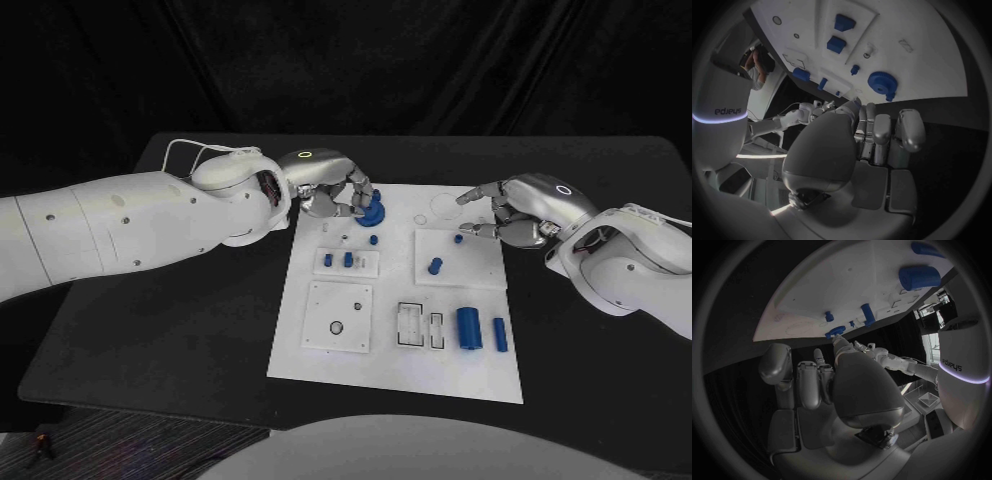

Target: Assemble the parts on the task board

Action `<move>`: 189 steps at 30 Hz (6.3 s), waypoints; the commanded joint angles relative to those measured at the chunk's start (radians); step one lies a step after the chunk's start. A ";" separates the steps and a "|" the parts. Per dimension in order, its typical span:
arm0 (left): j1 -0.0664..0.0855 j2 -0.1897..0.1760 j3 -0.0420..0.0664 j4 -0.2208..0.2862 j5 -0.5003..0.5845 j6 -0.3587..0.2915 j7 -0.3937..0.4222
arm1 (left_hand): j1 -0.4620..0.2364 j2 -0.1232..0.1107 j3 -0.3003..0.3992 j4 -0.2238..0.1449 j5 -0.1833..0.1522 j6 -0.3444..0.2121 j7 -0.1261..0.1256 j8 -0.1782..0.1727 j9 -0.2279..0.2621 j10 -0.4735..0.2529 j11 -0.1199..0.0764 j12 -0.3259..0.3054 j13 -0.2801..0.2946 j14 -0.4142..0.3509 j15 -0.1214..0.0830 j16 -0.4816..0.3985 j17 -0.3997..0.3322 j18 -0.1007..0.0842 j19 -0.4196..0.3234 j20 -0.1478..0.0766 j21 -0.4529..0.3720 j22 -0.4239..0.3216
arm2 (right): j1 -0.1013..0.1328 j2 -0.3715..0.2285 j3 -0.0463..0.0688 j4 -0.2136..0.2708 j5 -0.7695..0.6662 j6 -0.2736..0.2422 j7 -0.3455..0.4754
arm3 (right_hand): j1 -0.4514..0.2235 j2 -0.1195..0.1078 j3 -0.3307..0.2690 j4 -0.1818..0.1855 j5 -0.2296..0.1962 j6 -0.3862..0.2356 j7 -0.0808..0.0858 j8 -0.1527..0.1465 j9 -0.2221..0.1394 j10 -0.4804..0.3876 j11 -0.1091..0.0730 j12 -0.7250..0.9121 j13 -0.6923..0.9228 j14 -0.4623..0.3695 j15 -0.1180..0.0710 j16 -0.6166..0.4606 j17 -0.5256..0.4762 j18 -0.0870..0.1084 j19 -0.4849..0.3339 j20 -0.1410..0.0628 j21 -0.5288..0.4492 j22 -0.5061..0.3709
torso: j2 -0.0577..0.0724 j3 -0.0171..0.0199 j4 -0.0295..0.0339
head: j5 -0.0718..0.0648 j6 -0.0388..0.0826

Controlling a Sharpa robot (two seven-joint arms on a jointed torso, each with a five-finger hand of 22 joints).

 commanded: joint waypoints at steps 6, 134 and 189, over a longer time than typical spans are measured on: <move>-0.023 0.025 0.001 -0.021 -0.198 -0.023 0.115 | -0.014 -0.050 0.053 -0.008 -0.003 0.042 0.002 -0.141 -0.224 0.036 -0.002 -0.155 -0.187 0.087 -0.025 -0.030 -0.083 -0.027 0.098 -0.009 0.079 0.199 | -0.003 -0.008 0.001 0.009 -0.002 -0.031 0.008 | 0.009 0.005 0.001 -0.007 0.007 0.000 0.000 -0.004 -0.001 -0.001 -0.001 0.002 0.105 0.060 0.005 0.000 0.096 0.014 -0.005 0.001 0.005 0.127 | -0.001 -0.0019 -0.0019 | -0.002 0.000; -0.048 -0.049 0.002 0.002 -0.204 -0.006 0.098 | -0.048 -0.030 0.116 -0.101 0.050 0.208 -0.001 -0.153 -0.526 0.242 -0.008 -0.341 -0.417 0.099 -0.030 -0.049 -0.204 -0.034 0.131 -0.019 0.092 0.210 | -0.007 -0.022 0.000 0.010 -0.003 -0.003 -0.004 | 0.010 0.006 0.001 -0.010 0.019 0.003 -0.001 -0.006 -0.002 -0.008 -0.002 -0.006 0.095 0.059 0.005 -0.010 0.085 0.016 -0.007 0.000 -0.010 0.123 | 0.000 -0.0018 0.0022 | -0.010 0.000; -0.081 -0.034 0.001 -0.033 -0.205 0.011 0.086 | -0.043 -0.064 0.114 -0.114 0.008 0.058 -0.064 -0.162 -0.583 0.242 -0.011 -0.378 -0.431 0.053 -0.035 -0.082 -0.268 -0.026 0.099 -0.022 0.054 0.198 | -0.016 -0.026 0.000 0.008 0.009 -0.004 -0.003 | 0.013 0.007 0.002 -0.012 0.019 0.004 -0.001 -0.008 -0.002 -0.009 -0.001 -0.007 0.093 0.058 0.005 -0.012 0.083 0.017 -0.007 0.001 -0.013 0.123 | -0.002 -0.0002 0.0003 | -0.010 0.000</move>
